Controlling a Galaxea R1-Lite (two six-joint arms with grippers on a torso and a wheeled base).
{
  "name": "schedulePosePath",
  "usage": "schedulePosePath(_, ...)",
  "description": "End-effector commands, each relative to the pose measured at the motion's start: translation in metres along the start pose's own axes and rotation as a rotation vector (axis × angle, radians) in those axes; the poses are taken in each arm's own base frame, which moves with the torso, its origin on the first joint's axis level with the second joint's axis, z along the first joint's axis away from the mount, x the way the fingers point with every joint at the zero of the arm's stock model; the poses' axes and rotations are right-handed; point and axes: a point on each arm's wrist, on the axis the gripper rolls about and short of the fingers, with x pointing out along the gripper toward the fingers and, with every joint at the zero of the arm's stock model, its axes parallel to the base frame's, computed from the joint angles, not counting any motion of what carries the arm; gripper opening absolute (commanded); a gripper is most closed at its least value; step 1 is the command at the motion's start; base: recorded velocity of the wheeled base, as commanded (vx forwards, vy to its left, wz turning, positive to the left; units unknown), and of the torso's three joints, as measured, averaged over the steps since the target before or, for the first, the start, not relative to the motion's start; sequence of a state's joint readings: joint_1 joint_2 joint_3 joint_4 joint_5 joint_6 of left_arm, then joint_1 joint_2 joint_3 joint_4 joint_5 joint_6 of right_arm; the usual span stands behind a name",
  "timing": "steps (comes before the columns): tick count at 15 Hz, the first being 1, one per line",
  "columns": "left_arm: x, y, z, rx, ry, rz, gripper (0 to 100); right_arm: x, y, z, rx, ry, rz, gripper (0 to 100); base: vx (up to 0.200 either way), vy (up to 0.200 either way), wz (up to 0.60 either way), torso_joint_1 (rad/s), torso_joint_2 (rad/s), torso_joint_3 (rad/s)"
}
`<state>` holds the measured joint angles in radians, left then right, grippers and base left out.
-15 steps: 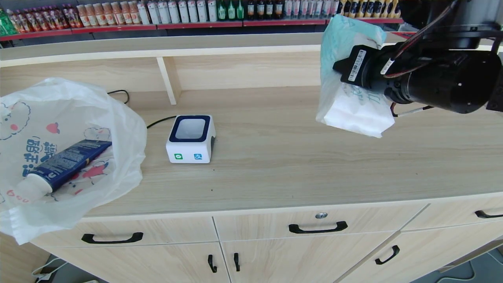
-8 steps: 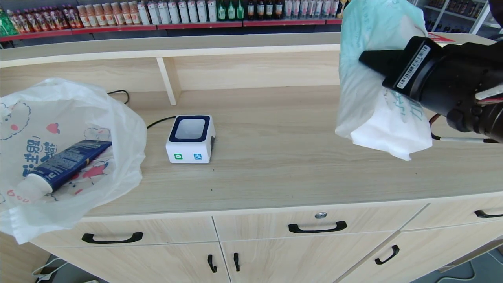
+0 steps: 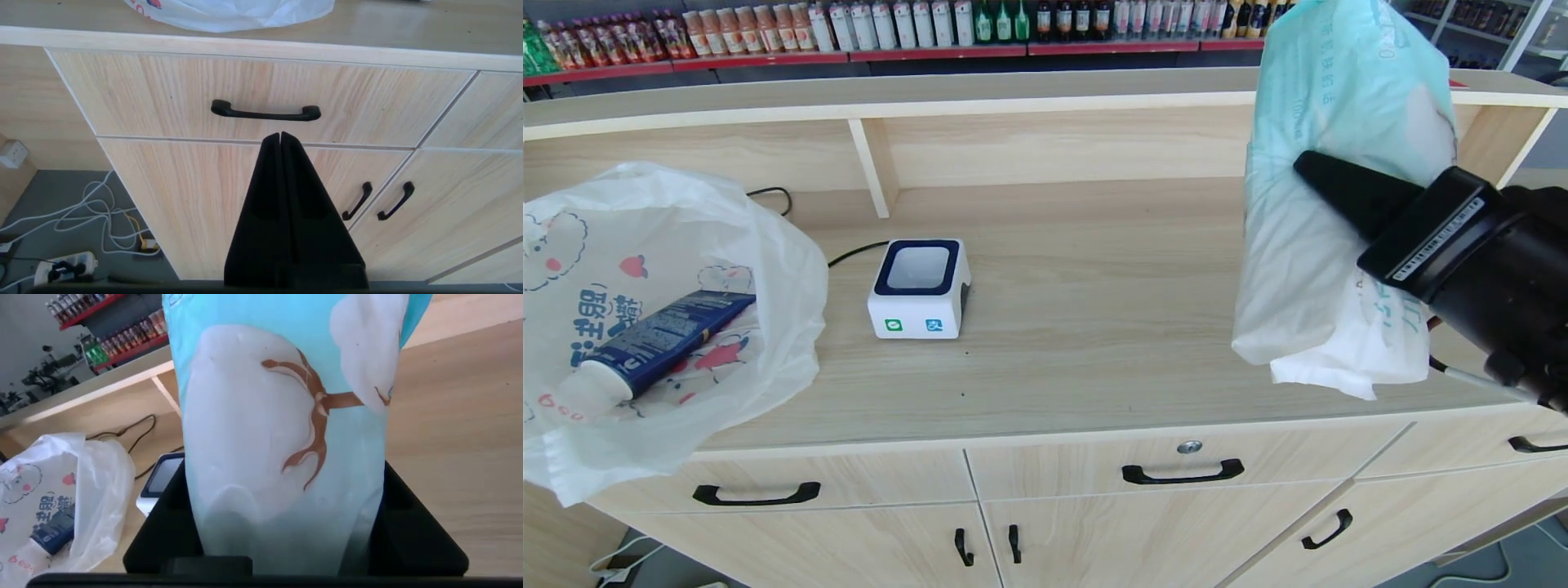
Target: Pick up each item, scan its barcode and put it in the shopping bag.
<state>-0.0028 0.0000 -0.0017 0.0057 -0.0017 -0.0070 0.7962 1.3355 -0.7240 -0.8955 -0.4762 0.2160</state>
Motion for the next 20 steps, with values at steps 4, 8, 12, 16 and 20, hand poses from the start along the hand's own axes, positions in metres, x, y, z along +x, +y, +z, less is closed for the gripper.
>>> schedulePosePath(4, 0.0, 0.0, 0.0, -0.001, 0.001, 0.0, 0, -0.012, -0.006, -0.018, -0.011, 0.038, 0.07, 0, 0.0, 0.0, 0.0, 0.0, 0.0, 0.0)
schedulePosePath(8, 0.0, 0.0, 0.0, -0.001, 0.001, 0.0, 0, -0.033, -0.019, -0.03, -0.007, 0.065, 0.118, 0, 0.0, 0.0, 0.0, 0.0, 0.0, 0.0)
schedulePosePath(12, 0.0, 0.0, 0.0, -0.001, 0.001, 0.0, 0, -0.042, 0.005, -0.019, 0.15, 0.057, 0.243, 0, 0.0, 0.0, 0.0, 0.0, 0.0, 0.0)
schedulePosePath(16, 0.0, 0.0, 0.0, -0.001, 0.001, 0.0, 0, -0.058, 0.025, -0.018, 0.366, 0.171, 0.4, 0, 0.0, 0.0, 0.0, 0.0, 0.0, 0.0)
schedulePosePath(20, 0.0, 0.0, 0.0, -0.001, 0.001, 0.001, 0, -0.058, 0.026, -0.022, 0.494, 0.253, 0.461, 0, 0.0, 0.0, 0.0, 0.0, 0.0, 0.0)
